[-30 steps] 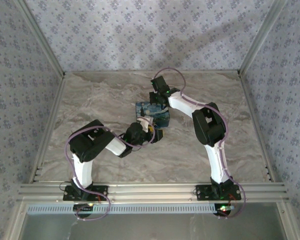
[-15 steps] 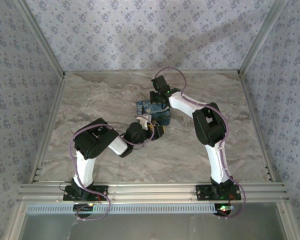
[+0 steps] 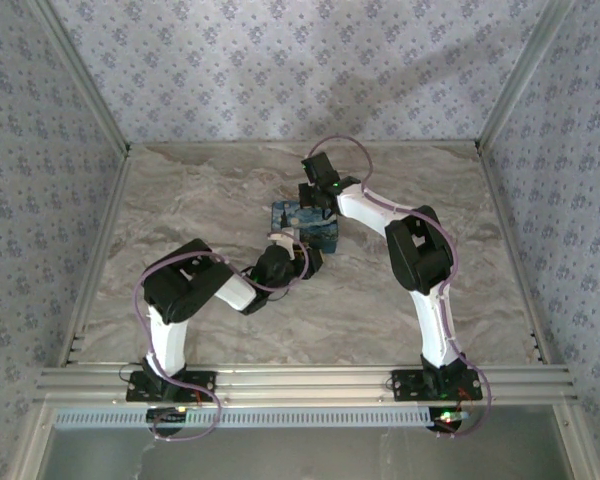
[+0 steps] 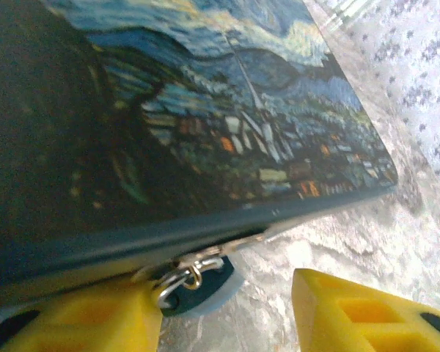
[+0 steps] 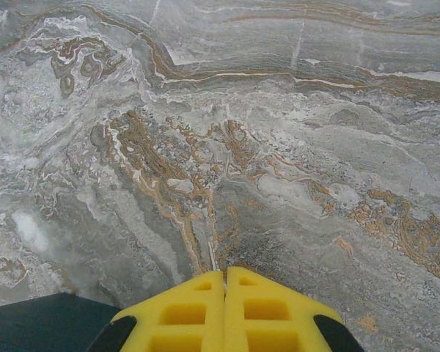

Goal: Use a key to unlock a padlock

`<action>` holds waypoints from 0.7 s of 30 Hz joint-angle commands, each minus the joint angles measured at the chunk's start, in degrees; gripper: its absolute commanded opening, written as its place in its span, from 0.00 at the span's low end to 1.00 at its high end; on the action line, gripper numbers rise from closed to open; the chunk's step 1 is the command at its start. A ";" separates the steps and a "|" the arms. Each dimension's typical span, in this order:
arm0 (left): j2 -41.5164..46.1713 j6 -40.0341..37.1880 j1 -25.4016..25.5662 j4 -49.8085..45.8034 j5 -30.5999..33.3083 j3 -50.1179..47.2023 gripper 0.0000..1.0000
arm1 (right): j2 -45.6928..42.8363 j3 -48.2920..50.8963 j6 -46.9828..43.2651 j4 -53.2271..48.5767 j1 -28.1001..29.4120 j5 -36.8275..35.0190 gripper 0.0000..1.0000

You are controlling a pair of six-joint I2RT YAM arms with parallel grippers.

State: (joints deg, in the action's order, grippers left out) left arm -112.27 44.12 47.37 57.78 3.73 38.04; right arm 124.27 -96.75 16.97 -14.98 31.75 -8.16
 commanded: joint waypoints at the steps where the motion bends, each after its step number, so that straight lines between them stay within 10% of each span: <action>1: -0.30 -0.41 -0.44 -3.17 3.76 0.63 0.42 | -1.22 1.12 0.52 -4.04 0.90 0.91 0.00; 12: -3.76 -1.09 -2.77 10.93 -7.77 -0.85 0.33 | -1.39 1.21 0.45 -4.12 0.81 0.84 0.00; 21: -5.41 0.58 -2.82 17.70 -12.01 -1.19 0.50 | -1.22 1.47 0.50 -4.00 0.93 0.87 0.00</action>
State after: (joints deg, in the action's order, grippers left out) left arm -116.44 44.49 44.99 70.13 -6.22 36.56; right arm 124.16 -96.66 17.08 -14.79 31.75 -8.27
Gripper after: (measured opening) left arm 0.493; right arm 0.064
